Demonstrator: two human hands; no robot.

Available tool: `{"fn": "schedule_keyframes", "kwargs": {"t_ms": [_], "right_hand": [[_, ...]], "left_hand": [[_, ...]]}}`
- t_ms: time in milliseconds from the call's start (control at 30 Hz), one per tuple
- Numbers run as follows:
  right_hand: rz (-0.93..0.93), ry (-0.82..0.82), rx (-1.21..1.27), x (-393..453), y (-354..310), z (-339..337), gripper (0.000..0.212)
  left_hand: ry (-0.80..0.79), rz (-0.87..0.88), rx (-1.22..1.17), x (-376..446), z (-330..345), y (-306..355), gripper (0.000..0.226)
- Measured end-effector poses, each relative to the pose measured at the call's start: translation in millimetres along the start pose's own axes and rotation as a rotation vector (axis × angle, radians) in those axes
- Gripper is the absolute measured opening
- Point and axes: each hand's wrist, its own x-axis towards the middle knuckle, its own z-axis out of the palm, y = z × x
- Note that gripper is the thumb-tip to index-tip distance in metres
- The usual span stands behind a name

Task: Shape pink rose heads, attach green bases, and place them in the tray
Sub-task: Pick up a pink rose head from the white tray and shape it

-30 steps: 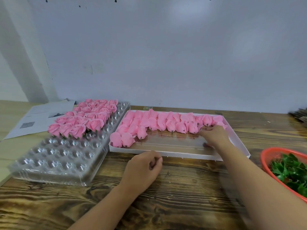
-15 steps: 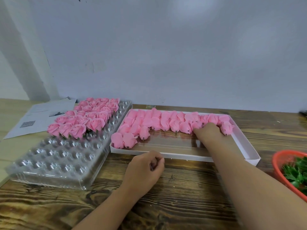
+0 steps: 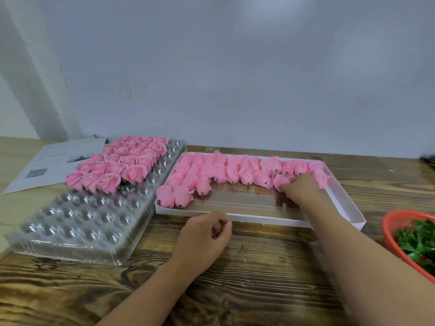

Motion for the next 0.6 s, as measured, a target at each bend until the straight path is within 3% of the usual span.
{"fn": "schedule_keyframes", "kwargs": {"t_ms": [367, 500, 600], "right_hand": [[-0.086, -0.025, 0.421, -9.8, 38.4, -26.9, 0.024], [-0.134, -0.204, 0.776, -50.4, 30.4, -30.5, 0.013], [-0.196, -0.384, 1.035, -86.6, 18.5, -22.8, 0.010]], "left_hand": [[0.006, -0.015, 0.006, -2.2, 0.4, 2.7, 0.012], [-0.020, -0.052, -0.105, 2.5, -2.9, 14.8, 0.022], [-0.127, -0.179, -0.271, 12.1, -2.4, 34.6, 0.005]]}}
